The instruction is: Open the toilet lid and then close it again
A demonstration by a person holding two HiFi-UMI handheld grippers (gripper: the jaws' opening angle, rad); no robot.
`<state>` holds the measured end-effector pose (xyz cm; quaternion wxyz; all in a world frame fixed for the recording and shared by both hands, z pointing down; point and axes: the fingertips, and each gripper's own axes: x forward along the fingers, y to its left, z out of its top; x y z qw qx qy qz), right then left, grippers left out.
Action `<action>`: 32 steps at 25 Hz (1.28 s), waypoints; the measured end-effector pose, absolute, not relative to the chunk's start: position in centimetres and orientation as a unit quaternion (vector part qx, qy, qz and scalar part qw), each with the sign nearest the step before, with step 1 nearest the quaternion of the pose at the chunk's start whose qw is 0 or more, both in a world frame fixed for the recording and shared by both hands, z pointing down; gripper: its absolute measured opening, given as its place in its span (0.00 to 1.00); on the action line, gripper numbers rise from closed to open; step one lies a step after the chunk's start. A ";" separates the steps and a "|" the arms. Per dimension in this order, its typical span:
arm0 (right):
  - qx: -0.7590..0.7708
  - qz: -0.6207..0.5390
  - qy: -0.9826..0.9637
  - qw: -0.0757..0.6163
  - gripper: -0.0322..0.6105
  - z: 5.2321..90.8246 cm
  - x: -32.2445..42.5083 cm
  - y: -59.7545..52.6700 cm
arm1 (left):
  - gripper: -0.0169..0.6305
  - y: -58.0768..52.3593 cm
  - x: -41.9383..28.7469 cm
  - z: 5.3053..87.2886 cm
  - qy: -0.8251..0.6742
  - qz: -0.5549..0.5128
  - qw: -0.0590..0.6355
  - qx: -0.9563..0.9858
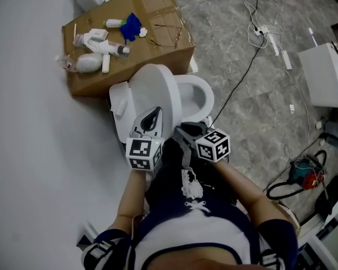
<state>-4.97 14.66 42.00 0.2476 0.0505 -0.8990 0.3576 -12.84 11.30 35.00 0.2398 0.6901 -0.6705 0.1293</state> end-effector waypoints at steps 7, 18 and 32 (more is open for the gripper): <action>0.071 0.380 -0.889 0.247 0.12 43.0 -3.5 13.4 | 0.04 9.3 -11.5 35.4 -0.657 0.141 0.241 0.700; 0.101 0.407 -0.875 0.241 0.12 45.0 -1.2 11.6 | 0.04 7.5 -8.8 37.4 -0.634 0.162 0.254 0.712; 0.142 0.441 -0.852 0.244 0.12 48.6 2.1 9.2 | 0.04 4.7 -5.3 39.8 -0.589 0.194 0.270 0.737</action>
